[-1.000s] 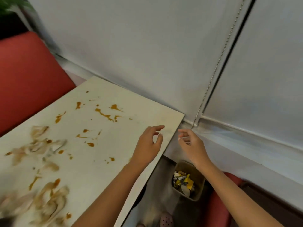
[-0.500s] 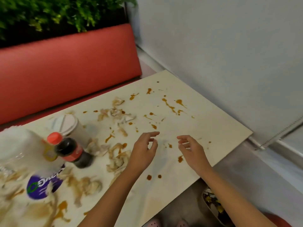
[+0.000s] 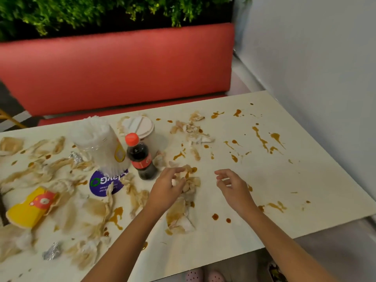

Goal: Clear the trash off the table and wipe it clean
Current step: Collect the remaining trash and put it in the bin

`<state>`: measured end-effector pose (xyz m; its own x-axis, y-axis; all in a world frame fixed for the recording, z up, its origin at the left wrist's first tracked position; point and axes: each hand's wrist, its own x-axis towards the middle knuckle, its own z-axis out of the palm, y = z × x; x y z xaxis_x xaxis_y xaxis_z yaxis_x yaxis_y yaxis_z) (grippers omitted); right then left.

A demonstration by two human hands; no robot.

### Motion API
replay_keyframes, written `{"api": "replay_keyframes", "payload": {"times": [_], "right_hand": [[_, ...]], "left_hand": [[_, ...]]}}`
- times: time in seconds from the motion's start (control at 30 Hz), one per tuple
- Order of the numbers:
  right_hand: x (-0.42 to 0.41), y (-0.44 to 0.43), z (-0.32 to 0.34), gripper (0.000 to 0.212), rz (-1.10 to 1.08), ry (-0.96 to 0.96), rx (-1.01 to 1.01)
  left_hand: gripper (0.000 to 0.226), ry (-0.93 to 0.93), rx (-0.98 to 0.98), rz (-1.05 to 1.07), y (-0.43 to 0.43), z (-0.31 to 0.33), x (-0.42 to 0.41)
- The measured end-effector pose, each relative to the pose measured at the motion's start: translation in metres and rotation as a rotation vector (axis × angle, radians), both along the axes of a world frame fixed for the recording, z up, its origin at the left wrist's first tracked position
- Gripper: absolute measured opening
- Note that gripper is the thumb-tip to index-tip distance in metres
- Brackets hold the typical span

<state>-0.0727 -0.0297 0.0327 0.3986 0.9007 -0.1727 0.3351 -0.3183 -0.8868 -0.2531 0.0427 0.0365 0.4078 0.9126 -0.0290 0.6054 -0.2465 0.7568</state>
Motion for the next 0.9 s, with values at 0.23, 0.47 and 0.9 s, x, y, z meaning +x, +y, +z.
{"api": "replay_keyframes", "payload": {"times": [0.23,0.47,0.9], "right_hand": [[0.002,0.000,-0.004,0.022,0.068,0.010,-0.040],[0.015,-0.009,-0.010,0.020,0.069,-0.008,-0.071],[0.032,-0.011,-0.007,0.021,0.142,-0.043,-0.052]], "left_hand": [[0.043,0.306,-0.018,-0.015,0.013,-0.020,0.009],[0.049,0.647,0.064,-0.159,0.018,-0.031,0.034],[0.029,0.247,0.146,0.032,0.014,-0.028,0.024]]}}
